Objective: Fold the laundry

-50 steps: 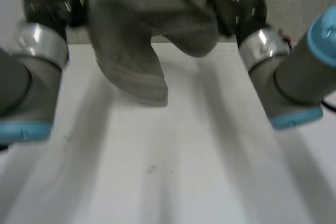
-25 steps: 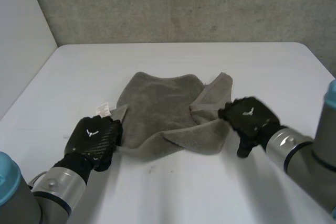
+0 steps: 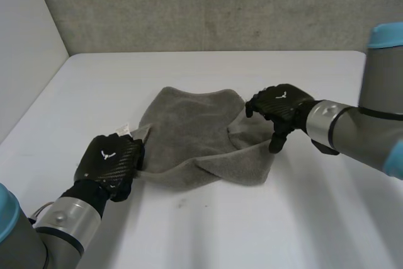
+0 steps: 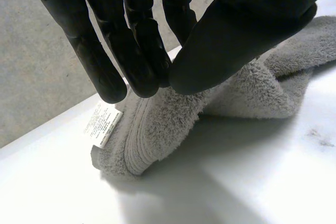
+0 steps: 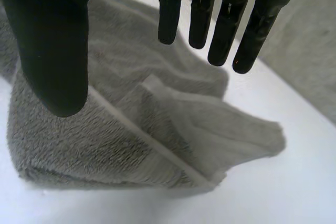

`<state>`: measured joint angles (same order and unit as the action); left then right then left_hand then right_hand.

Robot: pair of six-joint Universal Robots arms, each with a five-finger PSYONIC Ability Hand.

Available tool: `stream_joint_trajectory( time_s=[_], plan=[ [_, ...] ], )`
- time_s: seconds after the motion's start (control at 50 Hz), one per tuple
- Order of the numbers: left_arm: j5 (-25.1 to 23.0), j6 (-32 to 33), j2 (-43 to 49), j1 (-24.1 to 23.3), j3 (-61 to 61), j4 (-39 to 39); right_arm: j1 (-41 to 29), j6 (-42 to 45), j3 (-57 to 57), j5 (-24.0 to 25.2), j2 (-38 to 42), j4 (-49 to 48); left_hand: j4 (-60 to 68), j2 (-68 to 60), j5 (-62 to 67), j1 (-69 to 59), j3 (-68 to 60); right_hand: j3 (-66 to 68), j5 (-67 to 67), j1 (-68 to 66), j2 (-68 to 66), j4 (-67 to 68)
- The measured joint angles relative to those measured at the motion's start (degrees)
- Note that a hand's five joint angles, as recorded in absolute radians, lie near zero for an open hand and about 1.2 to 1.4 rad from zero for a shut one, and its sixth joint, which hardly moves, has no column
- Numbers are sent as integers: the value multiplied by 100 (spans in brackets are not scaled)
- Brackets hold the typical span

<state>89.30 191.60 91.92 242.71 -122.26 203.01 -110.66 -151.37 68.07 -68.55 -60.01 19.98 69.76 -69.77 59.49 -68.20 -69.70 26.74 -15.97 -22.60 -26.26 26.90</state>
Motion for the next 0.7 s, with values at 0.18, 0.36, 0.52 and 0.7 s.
stream_joint_trajectory(
  time_s=[0.18, 0.36, 0.52, 0.7],
  plan=[
    [0, 0, 23, 39, 12, 99, -52, -168, -752, -55, 934, 253, 0, 0, 0, 0, 0, 352, -302, -289, -372, 324],
    [5, 1, 48, 48, -13, 181, -60, -468, -858, -59, 1420, 223, 0, 0, 0, 0, 0, 1143, -1051, -1003, -1176, 1113],
    [2, 0, 54, 81, -30, 196, -61, -498, -893, -75, 1680, 190, 0, 0, 0, 0, 0, 1203, -1123, -1046, -1244, 1176],
    [0, 1, 64, 101, -21, 209, -43, -493, -843, -99, 1572, 198, 0, 0, 0, 0, 0, 3955, -3807, -3173, -4028, 3947]
  ],
)
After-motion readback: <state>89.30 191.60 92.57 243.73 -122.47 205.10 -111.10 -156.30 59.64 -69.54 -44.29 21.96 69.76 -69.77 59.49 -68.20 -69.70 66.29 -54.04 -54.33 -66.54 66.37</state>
